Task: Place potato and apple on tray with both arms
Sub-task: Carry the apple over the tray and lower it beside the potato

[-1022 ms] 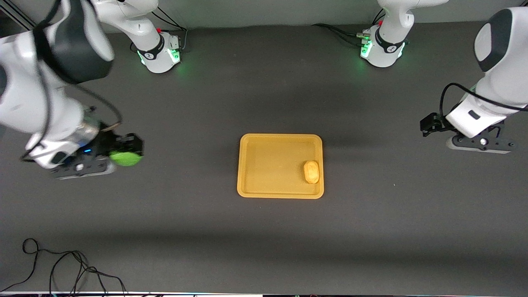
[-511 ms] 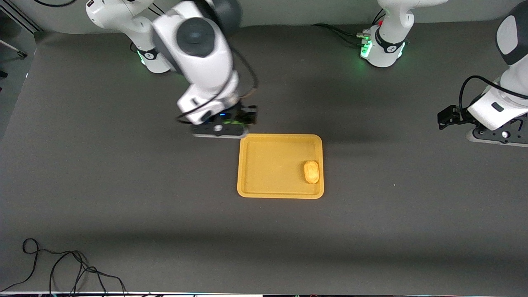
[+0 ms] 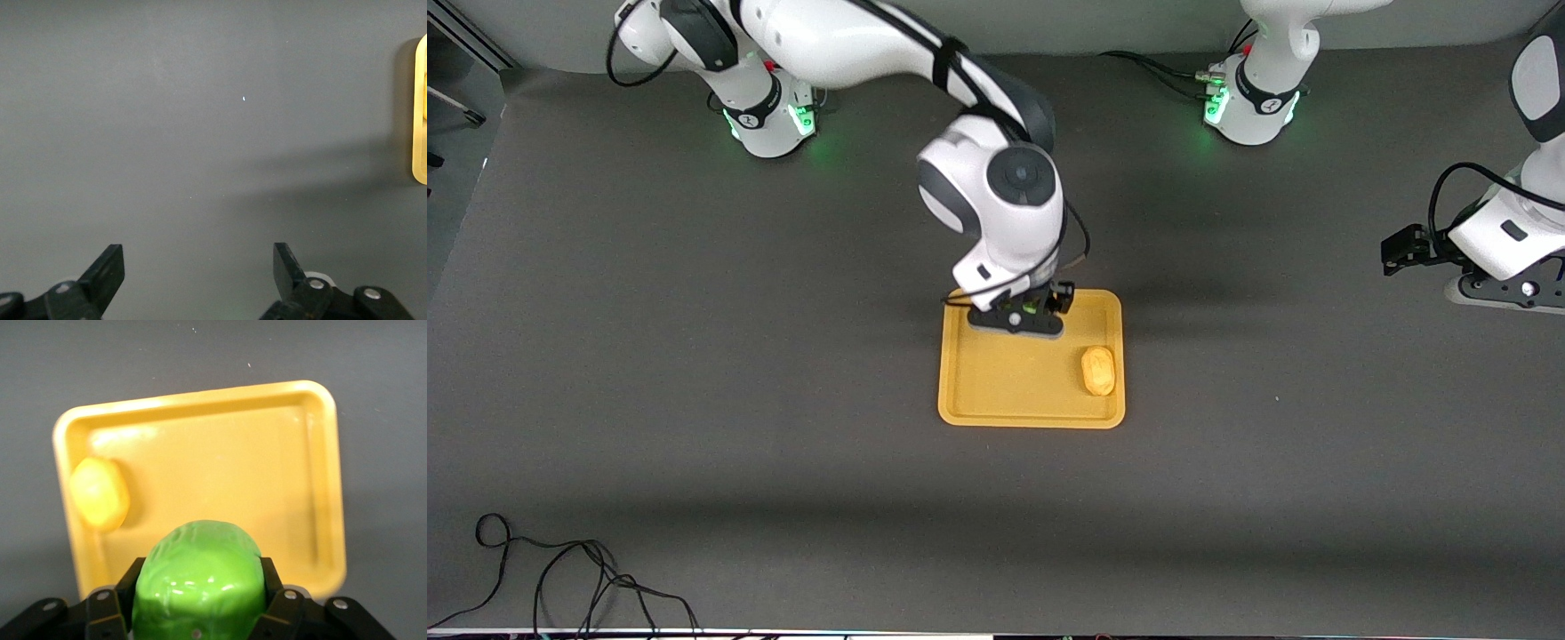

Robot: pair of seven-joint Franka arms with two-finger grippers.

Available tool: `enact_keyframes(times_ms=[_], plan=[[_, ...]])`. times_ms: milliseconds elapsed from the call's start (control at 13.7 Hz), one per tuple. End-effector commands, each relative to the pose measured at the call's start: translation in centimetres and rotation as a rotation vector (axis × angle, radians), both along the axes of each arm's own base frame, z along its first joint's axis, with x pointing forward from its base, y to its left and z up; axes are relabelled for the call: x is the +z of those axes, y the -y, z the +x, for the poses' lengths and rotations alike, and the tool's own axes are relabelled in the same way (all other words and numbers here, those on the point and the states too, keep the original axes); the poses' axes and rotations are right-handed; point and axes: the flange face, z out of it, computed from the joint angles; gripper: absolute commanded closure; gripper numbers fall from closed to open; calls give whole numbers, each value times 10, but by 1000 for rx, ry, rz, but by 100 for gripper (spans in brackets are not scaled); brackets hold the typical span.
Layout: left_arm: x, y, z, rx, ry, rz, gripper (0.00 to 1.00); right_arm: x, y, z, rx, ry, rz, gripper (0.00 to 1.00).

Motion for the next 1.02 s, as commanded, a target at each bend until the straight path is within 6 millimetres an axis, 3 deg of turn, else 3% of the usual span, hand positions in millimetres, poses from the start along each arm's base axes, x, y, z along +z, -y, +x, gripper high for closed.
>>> enact_keyframes(times_ms=[0,365,657,730,803,949], plan=[[2,-14,-11,-54,-33,-4,1,-53,-11,11,-14,57,-17,53],[-1,-18,-7,-49,-23,-6,1,-118,-6,21,-16,76,4,53],[0,-13,-1,-46,-12,-21,1,-136,-1,23,-17,75,-4,49],[3,-13,1,-37,-5,-47,1,-139,3,25,-22,82,0,14],[4,-11,3,-29,0,-77,1,-141,4,25,-22,83,-1,0],[6,-10,5,-23,3,-91,1,-124,2,27,-27,87,10,0]])
